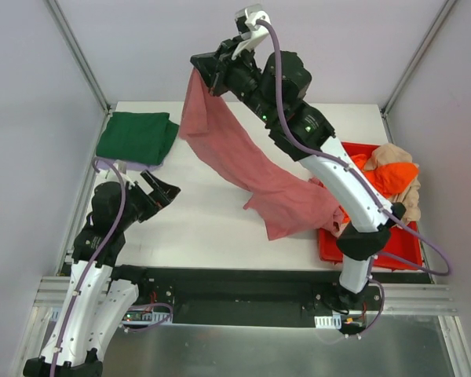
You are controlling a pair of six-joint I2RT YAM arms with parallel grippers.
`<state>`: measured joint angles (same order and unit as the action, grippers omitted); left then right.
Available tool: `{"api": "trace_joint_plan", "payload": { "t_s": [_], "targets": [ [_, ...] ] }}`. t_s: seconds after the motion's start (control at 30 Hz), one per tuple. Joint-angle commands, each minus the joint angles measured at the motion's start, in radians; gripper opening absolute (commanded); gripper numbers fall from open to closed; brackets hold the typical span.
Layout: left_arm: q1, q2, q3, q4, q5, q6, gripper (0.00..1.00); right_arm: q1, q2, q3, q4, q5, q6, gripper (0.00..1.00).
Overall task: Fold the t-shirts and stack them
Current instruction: Move the tshirt to the center of the board
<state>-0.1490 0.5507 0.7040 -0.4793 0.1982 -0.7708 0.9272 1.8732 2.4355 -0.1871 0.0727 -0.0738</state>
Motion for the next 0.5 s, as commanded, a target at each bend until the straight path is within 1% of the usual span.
{"api": "trace_joint_plan", "payload": {
  "t_s": [0.0, 0.1, 0.17, 0.27, 0.33, 0.37, 0.4, 0.43, 0.47],
  "targets": [
    [0.006, 0.008, 0.005, 0.005, -0.049, -0.024, 0.99, -0.002, -0.173, -0.108, 0.095, 0.064, -0.05, 0.01],
    [0.006, 0.021, 0.011, 0.005, -0.028, -0.019, 0.99, -0.002, -0.256, -0.368, 0.04, 0.091, -0.054, 0.01],
    [0.006, 0.032, 0.012, 0.005, -0.023, -0.016, 0.99, -0.001, -0.293, -0.529, 0.009, 0.104, -0.022, 0.01],
    [0.006, 0.048, 0.015, 0.005, -0.02, -0.001, 0.99, -0.001, -0.315, -0.74, -0.043, 0.085, 0.023, 0.11],
    [0.006, 0.054, 0.011, 0.005, -0.008, 0.004, 0.99, -0.001, -0.336, -0.882, -0.061, 0.169, 0.096, 0.2],
    [0.006, 0.058, 0.006, 0.005, 0.0, 0.002, 0.99, -0.001, -0.351, -0.961, -0.029, 0.221, 0.118, 0.31],
    [0.006, 0.064, 0.003, 0.005, 0.004, 0.002, 0.99, -0.002, -0.368, -1.036, -0.005, 0.269, 0.126, 0.44],
    [0.006, 0.072, -0.001, 0.005, 0.013, 0.002, 0.99, -0.002, -0.382, -1.081, -0.002, 0.298, 0.124, 0.61],
    [0.006, 0.08, -0.004, 0.005, 0.024, 0.002, 0.99, -0.001, -0.397, -1.116, -0.015, 0.321, 0.115, 0.7]
  ]
}}
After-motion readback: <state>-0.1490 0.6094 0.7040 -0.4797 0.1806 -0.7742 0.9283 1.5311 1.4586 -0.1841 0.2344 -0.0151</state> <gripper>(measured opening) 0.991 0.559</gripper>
